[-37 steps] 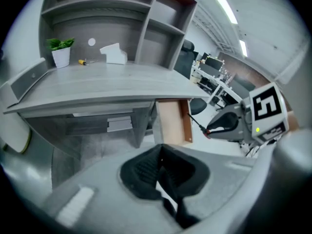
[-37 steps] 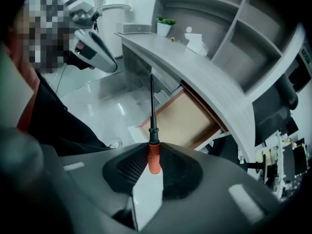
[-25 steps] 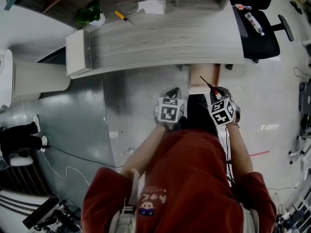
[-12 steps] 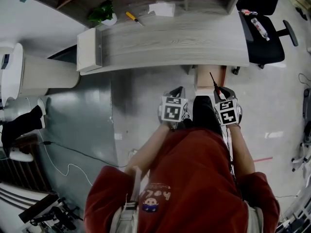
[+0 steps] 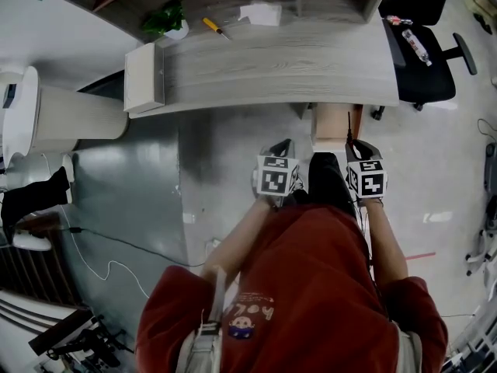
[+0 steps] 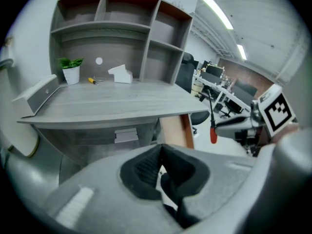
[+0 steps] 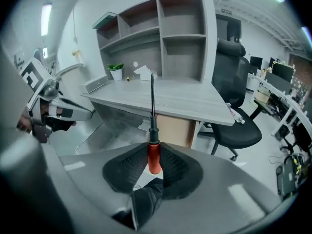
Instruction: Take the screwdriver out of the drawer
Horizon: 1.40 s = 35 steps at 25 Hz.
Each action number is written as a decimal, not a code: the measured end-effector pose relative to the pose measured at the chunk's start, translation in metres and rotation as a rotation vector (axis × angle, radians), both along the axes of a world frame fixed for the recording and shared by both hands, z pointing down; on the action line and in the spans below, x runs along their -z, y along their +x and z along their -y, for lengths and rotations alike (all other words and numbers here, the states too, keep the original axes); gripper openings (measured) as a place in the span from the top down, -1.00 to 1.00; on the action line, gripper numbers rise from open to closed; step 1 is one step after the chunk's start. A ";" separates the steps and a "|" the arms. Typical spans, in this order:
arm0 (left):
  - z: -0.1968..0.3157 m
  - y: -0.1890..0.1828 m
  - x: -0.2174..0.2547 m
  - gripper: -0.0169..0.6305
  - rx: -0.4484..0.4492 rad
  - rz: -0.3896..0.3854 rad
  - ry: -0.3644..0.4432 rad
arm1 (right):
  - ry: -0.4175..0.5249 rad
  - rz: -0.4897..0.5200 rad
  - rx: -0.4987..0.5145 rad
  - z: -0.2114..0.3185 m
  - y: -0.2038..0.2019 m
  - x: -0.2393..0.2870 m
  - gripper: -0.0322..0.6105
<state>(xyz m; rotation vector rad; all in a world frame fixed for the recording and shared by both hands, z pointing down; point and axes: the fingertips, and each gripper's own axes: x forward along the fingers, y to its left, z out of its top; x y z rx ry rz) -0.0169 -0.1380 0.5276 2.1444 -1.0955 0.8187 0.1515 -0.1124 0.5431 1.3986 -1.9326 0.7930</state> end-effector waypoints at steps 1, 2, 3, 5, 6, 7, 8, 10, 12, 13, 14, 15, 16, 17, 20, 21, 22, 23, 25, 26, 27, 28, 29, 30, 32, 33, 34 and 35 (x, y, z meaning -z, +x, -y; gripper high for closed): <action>0.000 -0.001 0.000 0.95 0.002 0.000 0.000 | -0.005 0.011 -0.014 0.000 0.001 0.000 0.68; 0.001 -0.001 0.000 0.95 0.005 0.000 0.001 | -0.009 0.018 -0.024 0.000 0.001 -0.001 0.68; 0.001 -0.002 0.000 0.95 0.007 0.000 0.000 | -0.013 0.023 -0.030 0.001 0.001 -0.001 0.68; 0.002 -0.002 0.000 0.95 0.011 -0.001 0.000 | -0.017 0.026 -0.033 0.002 0.001 -0.001 0.68; 0.003 -0.002 0.000 0.95 0.012 -0.001 0.000 | -0.018 0.025 -0.034 0.003 0.000 -0.001 0.68; 0.003 -0.002 0.000 0.95 0.013 -0.001 0.000 | -0.019 0.026 -0.035 0.004 0.000 -0.002 0.68; 0.002 -0.002 -0.001 0.95 0.015 -0.001 0.000 | -0.020 0.028 -0.038 0.004 0.000 -0.002 0.68; 0.001 -0.003 -0.002 0.95 0.018 0.000 -0.001 | -0.024 0.036 -0.048 0.004 0.000 -0.003 0.68; 0.000 -0.005 -0.002 0.95 0.022 0.001 -0.002 | -0.032 0.040 -0.061 0.003 0.000 -0.004 0.68; 0.000 -0.005 -0.002 0.95 0.023 0.001 -0.002 | -0.036 0.040 -0.068 0.003 0.002 -0.005 0.68; 0.000 -0.005 -0.002 0.95 0.025 0.001 -0.001 | -0.038 0.039 -0.074 0.002 0.003 -0.005 0.68; 0.000 -0.005 -0.002 0.95 0.027 0.001 -0.001 | -0.039 0.038 -0.079 0.002 0.003 -0.005 0.68; 0.000 -0.006 -0.002 0.95 0.029 0.001 -0.001 | -0.039 0.037 -0.082 0.002 0.004 -0.005 0.68; -0.001 -0.007 -0.002 0.95 0.030 0.001 -0.002 | -0.039 0.036 -0.085 0.002 0.004 -0.005 0.68; -0.001 -0.007 -0.002 0.95 0.032 0.001 -0.002 | -0.036 0.035 -0.085 0.002 0.004 -0.006 0.68; -0.001 -0.007 -0.002 0.95 0.032 0.000 -0.001 | -0.035 0.035 -0.085 0.002 0.005 -0.006 0.68; -0.001 -0.006 -0.002 0.95 0.032 0.000 0.000 | -0.034 0.035 -0.085 0.002 0.005 -0.006 0.68; -0.001 -0.006 -0.002 0.95 0.031 0.000 0.000 | -0.034 0.035 -0.087 0.002 0.005 -0.006 0.68; -0.001 -0.006 -0.002 0.95 0.029 0.001 0.000 | -0.034 0.034 -0.087 0.002 0.004 -0.005 0.68; -0.002 -0.006 -0.002 0.95 0.028 0.001 0.000 | -0.034 0.033 -0.085 0.002 0.003 -0.004 0.68; -0.002 -0.007 -0.002 0.95 0.029 0.001 0.000 | -0.032 0.030 -0.083 0.001 0.003 -0.004 0.68; -0.003 -0.008 -0.002 0.95 0.029 0.001 0.000 | -0.030 0.028 -0.081 0.001 0.002 -0.004 0.68; -0.003 -0.008 -0.002 0.95 0.030 0.001 0.001 | -0.029 0.027 -0.079 0.000 0.002 -0.004 0.68; -0.003 -0.009 -0.001 0.95 0.031 0.000 0.002 | -0.028 0.027 -0.079 0.000 0.001 -0.004 0.68; -0.004 -0.010 -0.001 0.95 0.032 -0.001 0.002 | -0.030 0.026 -0.079 0.000 0.001 -0.004 0.68; -0.004 -0.010 -0.001 0.95 0.033 -0.002 0.000 | -0.031 0.024 -0.079 -0.001 0.001 -0.004 0.68; -0.005 -0.011 -0.002 0.95 0.034 -0.002 -0.001 | -0.031 0.022 -0.077 -0.001 0.001 -0.004 0.68; -0.005 -0.011 -0.002 0.95 0.035 -0.002 -0.003 | -0.030 0.020 -0.076 0.000 0.001 -0.004 0.68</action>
